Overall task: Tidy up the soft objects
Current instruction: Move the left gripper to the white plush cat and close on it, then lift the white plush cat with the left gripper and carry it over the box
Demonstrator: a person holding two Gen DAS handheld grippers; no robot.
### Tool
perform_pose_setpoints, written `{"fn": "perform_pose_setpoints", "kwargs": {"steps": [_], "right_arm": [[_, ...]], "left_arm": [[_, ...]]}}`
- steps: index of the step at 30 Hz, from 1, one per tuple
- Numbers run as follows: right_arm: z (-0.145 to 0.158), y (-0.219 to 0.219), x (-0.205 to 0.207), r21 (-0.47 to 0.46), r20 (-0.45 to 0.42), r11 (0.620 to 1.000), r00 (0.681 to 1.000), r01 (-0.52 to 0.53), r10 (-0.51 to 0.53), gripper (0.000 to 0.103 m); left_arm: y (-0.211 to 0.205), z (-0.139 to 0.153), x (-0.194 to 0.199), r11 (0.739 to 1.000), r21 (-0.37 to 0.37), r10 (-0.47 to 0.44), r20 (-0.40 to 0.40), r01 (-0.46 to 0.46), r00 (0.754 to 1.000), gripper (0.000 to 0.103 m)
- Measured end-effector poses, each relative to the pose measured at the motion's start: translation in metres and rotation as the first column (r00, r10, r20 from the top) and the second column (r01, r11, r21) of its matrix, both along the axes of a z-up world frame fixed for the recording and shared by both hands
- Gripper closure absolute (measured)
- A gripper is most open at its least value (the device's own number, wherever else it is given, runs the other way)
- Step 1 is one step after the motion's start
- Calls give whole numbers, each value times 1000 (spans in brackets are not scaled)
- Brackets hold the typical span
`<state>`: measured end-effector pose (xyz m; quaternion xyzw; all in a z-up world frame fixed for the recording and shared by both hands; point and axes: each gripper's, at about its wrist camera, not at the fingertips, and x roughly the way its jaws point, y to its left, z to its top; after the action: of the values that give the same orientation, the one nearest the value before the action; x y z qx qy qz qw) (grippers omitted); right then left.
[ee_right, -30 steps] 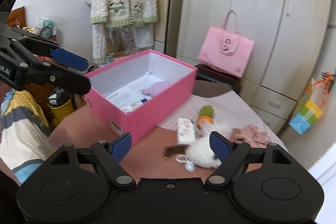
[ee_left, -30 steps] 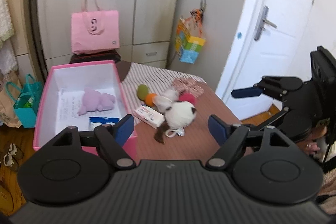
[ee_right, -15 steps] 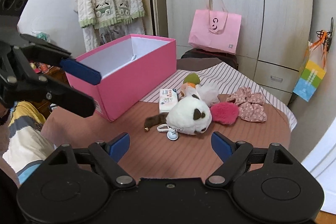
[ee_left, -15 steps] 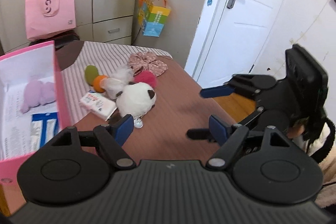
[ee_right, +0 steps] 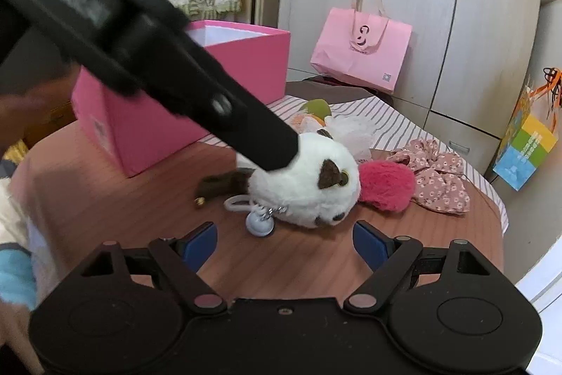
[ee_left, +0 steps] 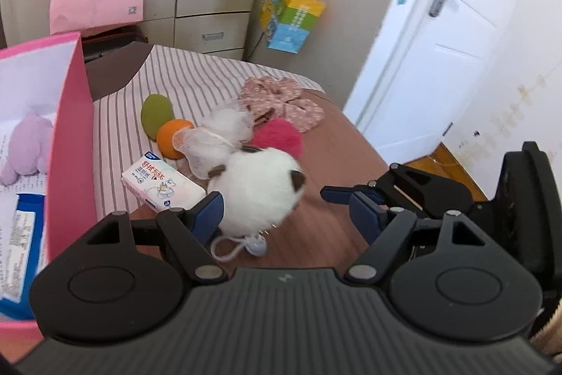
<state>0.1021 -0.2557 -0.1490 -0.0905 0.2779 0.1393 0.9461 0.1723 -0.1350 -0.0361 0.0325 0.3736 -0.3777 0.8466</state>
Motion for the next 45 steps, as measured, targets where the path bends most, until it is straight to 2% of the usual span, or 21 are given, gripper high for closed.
{"fn": "perform_pose_setpoints", "kwargs": {"steps": [3, 7, 10, 15, 18, 20, 23, 33, 38, 45], "right_arm": [[-6, -2, 15, 40, -19, 999, 1000, 18, -17, 16], [-12, -9, 29, 140, -29, 989, 999, 42, -38, 17], [-14, -10, 36, 185, -33, 981, 998, 55, -49, 17], [-20, -4, 44, 186, -53, 977, 994, 108, -100, 18], [-22, -6, 52, 217, -75, 968, 991, 127, -113, 19], [-22, -2, 53, 196, -69, 971, 989, 140, -128, 27], [-21, 12, 49, 110, -39, 985, 991, 135, -131, 30], [-20, 26, 33, 77, 15, 985, 988, 155, -157, 32], [-11, 32, 26, 160, 2, 971, 983, 179, -182, 32], [-4, 39, 5, 188, 17, 970, 987, 152, -158, 32]], "left_arm": [[-3, -8, 8, 1000, -21, 17, 30, -17, 999, 25], [-9, -16, 13, 1000, -17, 24, 70, -22, 997, 25], [-13, -21, 19, 999, -22, 32, 53, -31, 998, 25], [-17, -36, 31, 999, 1, 54, -9, -54, 999, 26], [-17, -46, 34, 998, -17, 60, -54, -61, 997, 26], [-18, -51, 34, 998, -11, 63, -69, -64, 996, 27], [-16, -53, 29, 997, -4, 75, -40, -75, 996, 30], [-13, -49, 4, 993, 35, 114, 52, -116, 992, 32], [-2, -39, -10, 989, 23, 145, 80, -147, 986, 32], [16, -30, -35, 991, 3, 136, 99, -137, 986, 33]]}}
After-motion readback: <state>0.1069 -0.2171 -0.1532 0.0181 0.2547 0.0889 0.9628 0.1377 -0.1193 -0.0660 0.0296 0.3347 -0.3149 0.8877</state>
